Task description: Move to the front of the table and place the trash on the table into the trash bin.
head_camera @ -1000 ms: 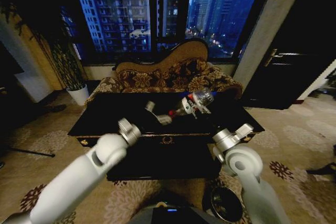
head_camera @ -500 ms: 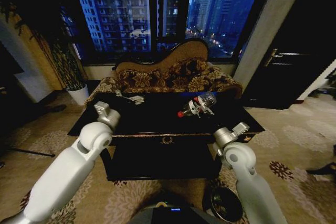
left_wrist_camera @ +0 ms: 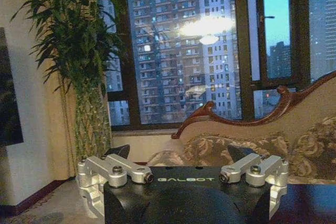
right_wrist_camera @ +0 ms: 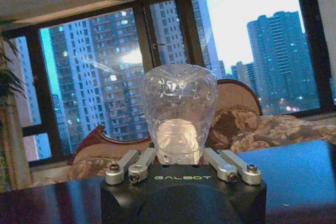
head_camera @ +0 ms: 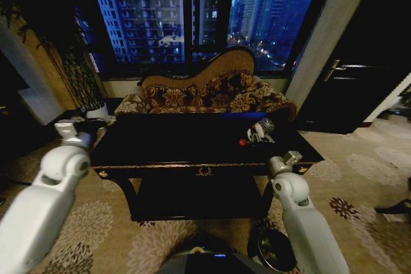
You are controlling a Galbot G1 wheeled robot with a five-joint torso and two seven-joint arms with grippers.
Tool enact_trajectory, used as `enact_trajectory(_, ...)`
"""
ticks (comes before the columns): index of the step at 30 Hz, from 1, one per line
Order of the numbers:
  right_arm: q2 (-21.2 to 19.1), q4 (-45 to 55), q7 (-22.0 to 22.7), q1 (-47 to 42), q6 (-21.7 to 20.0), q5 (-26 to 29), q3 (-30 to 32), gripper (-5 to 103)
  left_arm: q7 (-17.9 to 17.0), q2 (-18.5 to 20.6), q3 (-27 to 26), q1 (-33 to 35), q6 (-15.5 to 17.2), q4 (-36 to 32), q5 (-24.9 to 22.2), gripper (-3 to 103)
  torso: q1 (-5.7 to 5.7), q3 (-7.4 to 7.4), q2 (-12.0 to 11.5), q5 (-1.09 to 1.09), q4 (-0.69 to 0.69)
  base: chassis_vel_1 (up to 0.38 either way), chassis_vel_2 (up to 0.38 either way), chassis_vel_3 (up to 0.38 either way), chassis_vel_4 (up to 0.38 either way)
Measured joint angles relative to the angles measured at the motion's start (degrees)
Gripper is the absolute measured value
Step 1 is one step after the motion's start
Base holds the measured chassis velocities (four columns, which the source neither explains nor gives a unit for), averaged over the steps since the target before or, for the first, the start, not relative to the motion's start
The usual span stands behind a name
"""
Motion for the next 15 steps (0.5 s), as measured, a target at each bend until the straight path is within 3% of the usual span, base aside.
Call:
enact_trajectory(5,0.2,1.9,0.0,0.4,-0.3,-0.1,0.9,25,2.3,0.7,-2.0,1.8,-2.1,0.1,-0.7,100,0.00,0.00,0.0,-0.01,0.02,0.000,0.000,0.000,0.000)
enact_trajectory(15,-0.9,5.7,0.0,-0.6,-1.0,-2.1,2.1,25,4.7,0.7,-1.8,1.8,-2.6,-0.7,-2.1,100,0.00,0.00,0.0,0.00,0.01,0.000,0.000,0.000,0.000)
